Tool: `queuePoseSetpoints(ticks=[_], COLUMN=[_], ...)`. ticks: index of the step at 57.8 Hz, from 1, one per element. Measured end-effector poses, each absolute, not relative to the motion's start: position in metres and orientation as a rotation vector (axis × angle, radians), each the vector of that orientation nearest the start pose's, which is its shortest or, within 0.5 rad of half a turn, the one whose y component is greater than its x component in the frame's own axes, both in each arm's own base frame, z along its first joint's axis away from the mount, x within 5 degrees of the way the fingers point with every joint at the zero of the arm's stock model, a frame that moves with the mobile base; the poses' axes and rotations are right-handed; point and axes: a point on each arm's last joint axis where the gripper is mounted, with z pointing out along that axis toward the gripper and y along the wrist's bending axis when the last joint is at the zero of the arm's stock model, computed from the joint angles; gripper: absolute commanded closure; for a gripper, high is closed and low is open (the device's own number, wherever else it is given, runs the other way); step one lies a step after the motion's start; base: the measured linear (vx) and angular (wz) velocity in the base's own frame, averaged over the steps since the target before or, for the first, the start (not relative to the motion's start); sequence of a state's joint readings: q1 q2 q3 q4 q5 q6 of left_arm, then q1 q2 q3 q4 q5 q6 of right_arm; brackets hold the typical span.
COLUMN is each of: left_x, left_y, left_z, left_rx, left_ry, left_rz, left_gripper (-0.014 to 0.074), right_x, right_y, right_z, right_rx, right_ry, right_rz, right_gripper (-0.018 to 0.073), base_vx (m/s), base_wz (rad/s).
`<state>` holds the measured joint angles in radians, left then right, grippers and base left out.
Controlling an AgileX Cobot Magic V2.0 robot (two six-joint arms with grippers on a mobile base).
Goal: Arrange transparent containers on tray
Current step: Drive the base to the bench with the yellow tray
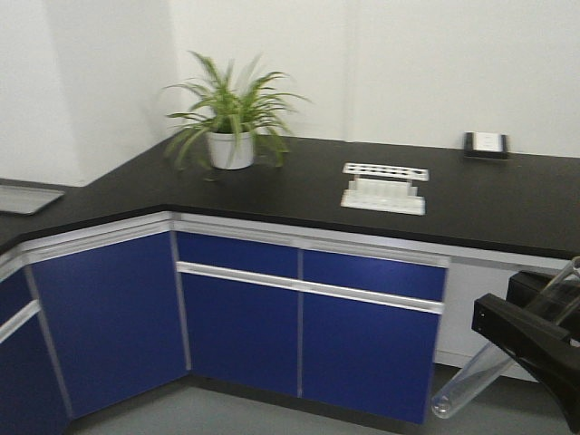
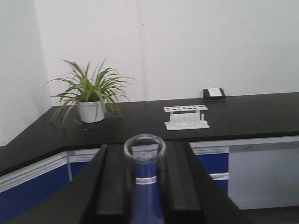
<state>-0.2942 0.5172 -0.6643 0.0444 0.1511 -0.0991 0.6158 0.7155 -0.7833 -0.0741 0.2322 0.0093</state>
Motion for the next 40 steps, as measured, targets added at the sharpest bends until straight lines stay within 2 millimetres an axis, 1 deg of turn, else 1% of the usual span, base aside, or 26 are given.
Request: queuePoseSetpoints(ticks=[40], left_x=[0.0988], left_y=[-0.0293], left_z=[0.3833], left_rx=[0.173], left_ry=[1.484], left_rz=[-0.277], left_gripper=[0.0511], right_x=[0.1211], right_y=[0.0838], right_z=[0.3908], right_rx=[-0.541], right_ry=[1.573], right_rz=[0.407], right_gripper=[0.0463], base_vx=[-0.05], base_wz=[0.57])
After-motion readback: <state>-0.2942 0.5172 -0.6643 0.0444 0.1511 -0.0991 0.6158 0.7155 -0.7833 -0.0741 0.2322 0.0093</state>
